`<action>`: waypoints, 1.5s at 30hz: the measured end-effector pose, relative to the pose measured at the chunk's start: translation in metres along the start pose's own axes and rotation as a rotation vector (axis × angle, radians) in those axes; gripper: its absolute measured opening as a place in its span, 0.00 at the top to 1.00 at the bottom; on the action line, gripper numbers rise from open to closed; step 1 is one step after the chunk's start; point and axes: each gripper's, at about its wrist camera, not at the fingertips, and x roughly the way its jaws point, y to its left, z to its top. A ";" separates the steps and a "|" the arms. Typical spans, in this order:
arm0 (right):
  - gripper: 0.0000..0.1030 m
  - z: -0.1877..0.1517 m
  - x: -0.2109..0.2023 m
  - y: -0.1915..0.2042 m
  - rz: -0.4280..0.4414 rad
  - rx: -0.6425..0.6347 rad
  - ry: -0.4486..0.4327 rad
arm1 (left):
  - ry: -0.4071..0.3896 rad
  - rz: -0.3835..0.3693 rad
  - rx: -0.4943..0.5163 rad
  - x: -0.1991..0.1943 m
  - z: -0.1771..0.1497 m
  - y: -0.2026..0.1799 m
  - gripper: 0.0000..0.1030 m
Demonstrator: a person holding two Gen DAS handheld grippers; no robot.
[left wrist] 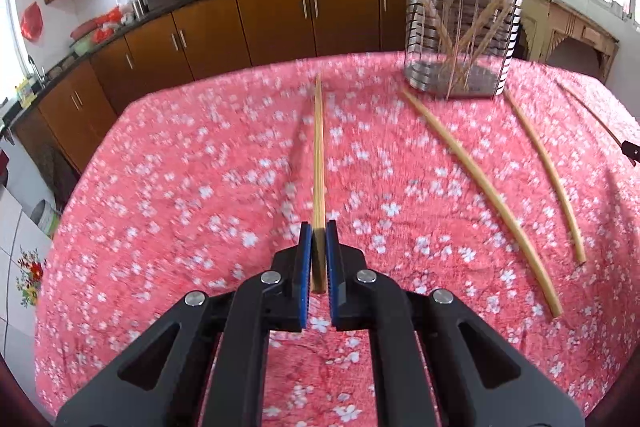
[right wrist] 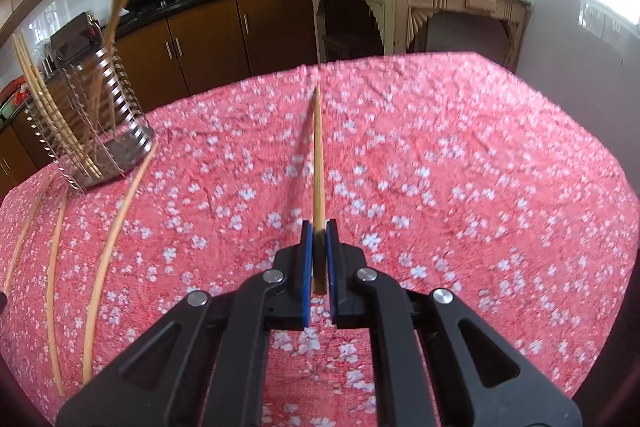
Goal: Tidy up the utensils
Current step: 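Lift both held chopsticks and carry them over the wire basket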
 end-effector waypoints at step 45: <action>0.92 0.084 -0.149 0.026 0.127 -0.047 -0.511 | -0.534 -0.022 -0.198 -0.121 0.077 0.035 0.93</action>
